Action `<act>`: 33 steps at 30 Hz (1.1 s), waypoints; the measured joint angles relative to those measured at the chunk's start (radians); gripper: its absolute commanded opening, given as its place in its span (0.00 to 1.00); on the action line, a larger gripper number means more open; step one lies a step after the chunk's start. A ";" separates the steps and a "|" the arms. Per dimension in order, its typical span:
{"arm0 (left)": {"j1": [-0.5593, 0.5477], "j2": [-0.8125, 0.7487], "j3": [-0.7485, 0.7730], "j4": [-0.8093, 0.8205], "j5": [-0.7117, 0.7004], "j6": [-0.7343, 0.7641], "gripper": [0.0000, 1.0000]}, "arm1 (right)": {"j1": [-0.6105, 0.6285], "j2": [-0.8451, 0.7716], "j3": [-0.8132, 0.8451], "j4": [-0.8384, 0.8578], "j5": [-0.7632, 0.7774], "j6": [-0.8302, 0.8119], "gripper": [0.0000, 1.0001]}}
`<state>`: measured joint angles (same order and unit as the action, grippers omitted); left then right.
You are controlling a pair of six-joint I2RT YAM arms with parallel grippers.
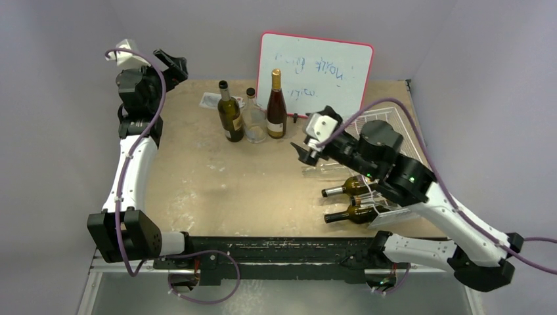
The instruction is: Take the wine bottle off the wine rack
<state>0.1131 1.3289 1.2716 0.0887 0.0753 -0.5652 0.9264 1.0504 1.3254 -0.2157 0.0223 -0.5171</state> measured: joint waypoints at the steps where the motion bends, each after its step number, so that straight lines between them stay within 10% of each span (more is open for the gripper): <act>1: -0.005 0.000 0.000 0.000 -0.001 0.000 0.95 | 0.000 -0.027 0.000 -0.051 -0.004 -0.005 0.77; 17: -0.118 0.000 0.000 -0.015 -0.080 0.058 0.97 | 0.000 -0.191 -0.121 -0.803 -0.016 -0.013 0.79; 33: -0.129 0.000 0.000 -0.032 -0.128 0.091 0.98 | 0.000 -0.264 -0.334 -0.930 0.001 -0.047 0.75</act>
<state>-0.0154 1.3289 1.2716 0.0563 -0.0528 -0.4740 0.9264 0.7864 0.9913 -1.1454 0.0231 -0.5644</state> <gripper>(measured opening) 0.981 0.754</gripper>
